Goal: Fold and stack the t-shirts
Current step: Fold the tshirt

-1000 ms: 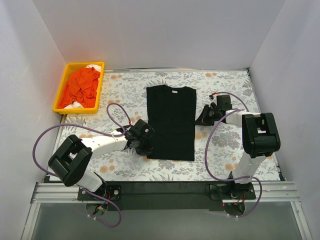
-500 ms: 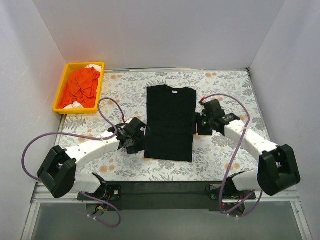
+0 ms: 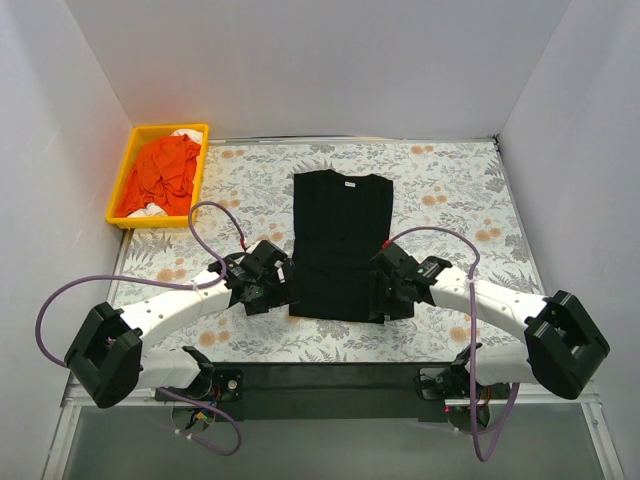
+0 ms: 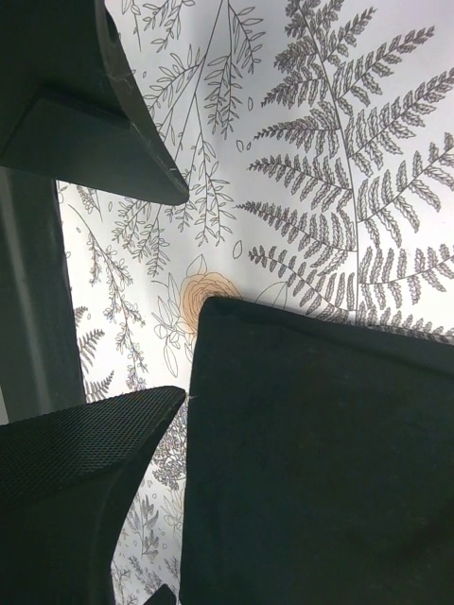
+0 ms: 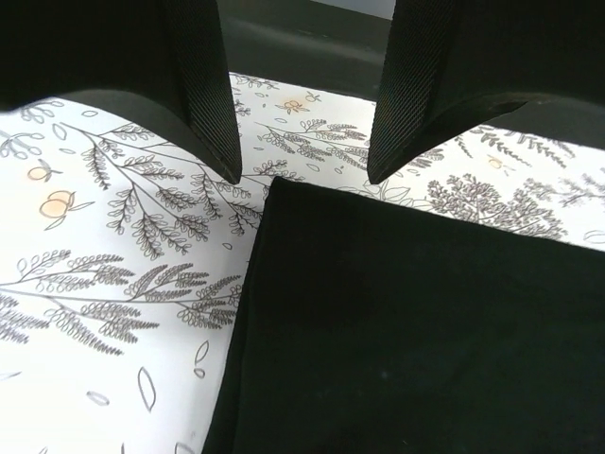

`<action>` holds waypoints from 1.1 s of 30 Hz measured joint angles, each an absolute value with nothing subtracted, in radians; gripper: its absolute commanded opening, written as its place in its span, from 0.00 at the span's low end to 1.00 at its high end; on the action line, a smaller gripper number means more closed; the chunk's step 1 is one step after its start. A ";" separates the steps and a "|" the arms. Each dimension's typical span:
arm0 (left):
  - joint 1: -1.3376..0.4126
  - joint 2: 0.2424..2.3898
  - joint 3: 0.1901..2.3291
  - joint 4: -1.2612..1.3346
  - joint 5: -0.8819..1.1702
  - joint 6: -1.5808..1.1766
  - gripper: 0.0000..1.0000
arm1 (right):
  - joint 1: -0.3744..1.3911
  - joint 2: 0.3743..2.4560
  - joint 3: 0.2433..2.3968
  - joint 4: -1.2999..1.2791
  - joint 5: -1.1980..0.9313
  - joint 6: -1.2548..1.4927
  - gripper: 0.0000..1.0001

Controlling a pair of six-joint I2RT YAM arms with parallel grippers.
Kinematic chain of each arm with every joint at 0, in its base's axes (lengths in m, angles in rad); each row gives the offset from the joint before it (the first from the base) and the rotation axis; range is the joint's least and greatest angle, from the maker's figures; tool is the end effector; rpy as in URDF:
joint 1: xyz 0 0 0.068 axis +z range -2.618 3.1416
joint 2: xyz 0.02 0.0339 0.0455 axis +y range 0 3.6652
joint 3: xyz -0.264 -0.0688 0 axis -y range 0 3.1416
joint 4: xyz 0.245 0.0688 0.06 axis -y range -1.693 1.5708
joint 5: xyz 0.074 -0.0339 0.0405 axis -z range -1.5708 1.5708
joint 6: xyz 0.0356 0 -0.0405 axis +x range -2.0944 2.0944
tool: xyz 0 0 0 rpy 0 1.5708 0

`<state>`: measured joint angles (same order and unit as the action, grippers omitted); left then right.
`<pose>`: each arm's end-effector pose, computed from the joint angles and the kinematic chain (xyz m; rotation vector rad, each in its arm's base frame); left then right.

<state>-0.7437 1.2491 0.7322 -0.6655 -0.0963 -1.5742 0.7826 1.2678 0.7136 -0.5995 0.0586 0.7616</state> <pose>0.1647 -0.1468 0.1938 -1.1799 2.6089 -0.4608 0.1614 0.1575 0.1874 -0.0120 2.7812 0.3522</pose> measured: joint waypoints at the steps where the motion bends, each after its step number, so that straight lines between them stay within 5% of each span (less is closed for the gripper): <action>1: -0.744 1.249 0.727 -0.661 -0.093 -1.574 0.72 | 0.794 1.280 0.714 -0.600 0.066 0.777 0.52; 24: -0.744 1.278 0.693 -0.560 -0.028 -1.534 0.67 | 0.827 1.361 0.701 -0.580 0.163 0.889 0.44; 33: -0.764 1.344 0.688 -0.535 -0.023 -1.534 0.58 | 0.836 1.356 0.683 -0.543 0.165 0.896 0.20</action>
<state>-0.7639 1.3441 0.6884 -0.5346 -0.0231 -1.5341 0.8364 1.3560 0.6834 -0.5430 0.1654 0.8959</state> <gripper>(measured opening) 0.622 0.246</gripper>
